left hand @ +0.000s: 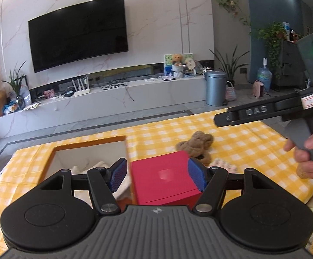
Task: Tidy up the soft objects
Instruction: 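Move both tools to the pink crocheted item and the brown plush bear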
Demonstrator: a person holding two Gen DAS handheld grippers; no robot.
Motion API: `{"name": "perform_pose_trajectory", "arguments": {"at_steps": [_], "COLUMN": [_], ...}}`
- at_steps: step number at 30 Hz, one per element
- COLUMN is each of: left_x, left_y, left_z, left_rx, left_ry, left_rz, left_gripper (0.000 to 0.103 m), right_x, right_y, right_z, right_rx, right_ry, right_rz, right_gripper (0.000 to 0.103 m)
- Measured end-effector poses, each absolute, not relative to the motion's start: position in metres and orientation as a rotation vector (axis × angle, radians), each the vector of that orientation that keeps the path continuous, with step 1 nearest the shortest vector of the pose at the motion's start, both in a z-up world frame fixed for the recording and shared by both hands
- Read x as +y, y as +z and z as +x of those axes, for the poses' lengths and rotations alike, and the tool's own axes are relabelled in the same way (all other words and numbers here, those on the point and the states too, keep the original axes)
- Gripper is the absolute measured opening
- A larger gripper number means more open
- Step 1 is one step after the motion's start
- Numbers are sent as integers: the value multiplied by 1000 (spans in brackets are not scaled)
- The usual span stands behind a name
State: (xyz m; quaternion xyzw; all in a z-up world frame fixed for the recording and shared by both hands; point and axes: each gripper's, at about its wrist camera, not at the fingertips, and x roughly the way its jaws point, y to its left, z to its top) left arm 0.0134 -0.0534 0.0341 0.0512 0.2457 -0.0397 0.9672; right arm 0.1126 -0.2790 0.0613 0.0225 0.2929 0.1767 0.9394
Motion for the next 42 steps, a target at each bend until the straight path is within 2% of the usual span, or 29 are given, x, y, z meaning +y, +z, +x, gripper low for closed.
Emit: {"name": "perform_pose_trajectory", "arguments": {"at_steps": [5,8,11,20,27,42], "left_x": [-81,-100,-114,-110,-101,-100], "left_y": [26,15,6,-2,-8,-2], "left_z": [30,40,59,98,128,132], "left_rx": [535,507,556,676,782,810], "left_ry": [-142,-148,-141,-98,-36,-10], "left_rz": [65,119,141,74,29,93], "left_gripper": [76,76,76,76,76,76], "right_x": [-310,-323,-320,-308,-306,-289], "right_y": [33,-4,-42,-105,-112,-107], "right_z": [138,165,189,228,226,224], "right_rx": [675,758,825,977,970,1021], "right_ry": [282,200,176,158,183,207], "right_rz": [103,169,122,182,178,126], "right_gripper": [100,100,100,100,100,100]}}
